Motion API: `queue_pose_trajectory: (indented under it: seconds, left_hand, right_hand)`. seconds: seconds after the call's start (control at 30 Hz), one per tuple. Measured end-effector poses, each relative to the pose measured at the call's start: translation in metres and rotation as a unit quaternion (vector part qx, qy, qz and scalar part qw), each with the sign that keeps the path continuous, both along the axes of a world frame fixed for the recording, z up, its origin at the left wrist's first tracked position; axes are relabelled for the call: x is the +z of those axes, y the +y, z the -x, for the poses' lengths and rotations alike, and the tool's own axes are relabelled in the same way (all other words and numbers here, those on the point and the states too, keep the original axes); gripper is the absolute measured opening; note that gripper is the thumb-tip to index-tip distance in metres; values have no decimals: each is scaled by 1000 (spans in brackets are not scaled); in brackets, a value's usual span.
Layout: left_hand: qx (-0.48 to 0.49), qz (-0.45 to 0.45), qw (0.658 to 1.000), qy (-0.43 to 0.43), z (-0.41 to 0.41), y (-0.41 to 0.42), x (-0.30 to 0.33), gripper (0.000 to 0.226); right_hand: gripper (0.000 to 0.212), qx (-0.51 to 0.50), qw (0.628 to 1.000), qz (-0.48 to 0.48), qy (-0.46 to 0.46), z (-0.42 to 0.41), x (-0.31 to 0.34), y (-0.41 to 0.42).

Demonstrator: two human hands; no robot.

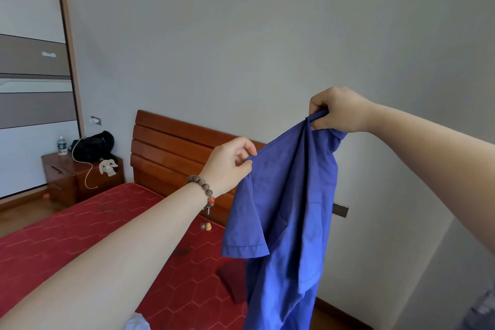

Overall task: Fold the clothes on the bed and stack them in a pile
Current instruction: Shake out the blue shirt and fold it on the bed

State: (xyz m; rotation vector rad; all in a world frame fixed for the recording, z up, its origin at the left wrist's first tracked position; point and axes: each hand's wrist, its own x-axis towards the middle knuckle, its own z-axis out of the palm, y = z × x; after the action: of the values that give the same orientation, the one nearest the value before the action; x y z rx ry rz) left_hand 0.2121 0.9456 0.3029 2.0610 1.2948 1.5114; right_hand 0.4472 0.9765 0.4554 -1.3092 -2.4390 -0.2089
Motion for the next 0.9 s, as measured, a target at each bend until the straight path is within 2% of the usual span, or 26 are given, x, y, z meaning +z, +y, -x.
queue_pose_trajectory:
  seconds: [0.17,0.27,0.43,0.57,0.73,0.9]
  left_hand:
    - [15,-21,996,87,-2,-5,-3,34]
    - [17,9,994,107,-8,-6,-7,36]
    - [-1,50,994,93,-24,-10,-18,21]
    - [-9,60,994,88,-37,-10,-26,40]
    - [43,9,993,114,-44,-5,-29,42]
    - [90,-22,994,59,-14,6,-5,27]
  right_hand:
    - [8,-11,1000,7,-6,10,-2,2]
    - [10,-15,1000,1,-1,16,-3,5]
    - [15,-7,1000,-8,21,25,-4,7]
    - [14,-1,1000,-10,25,27,-5,8]
    - [12,-4,1000,-11,22,21,-9,11]
    - [12,17,999,12,-26,0,-8,14]
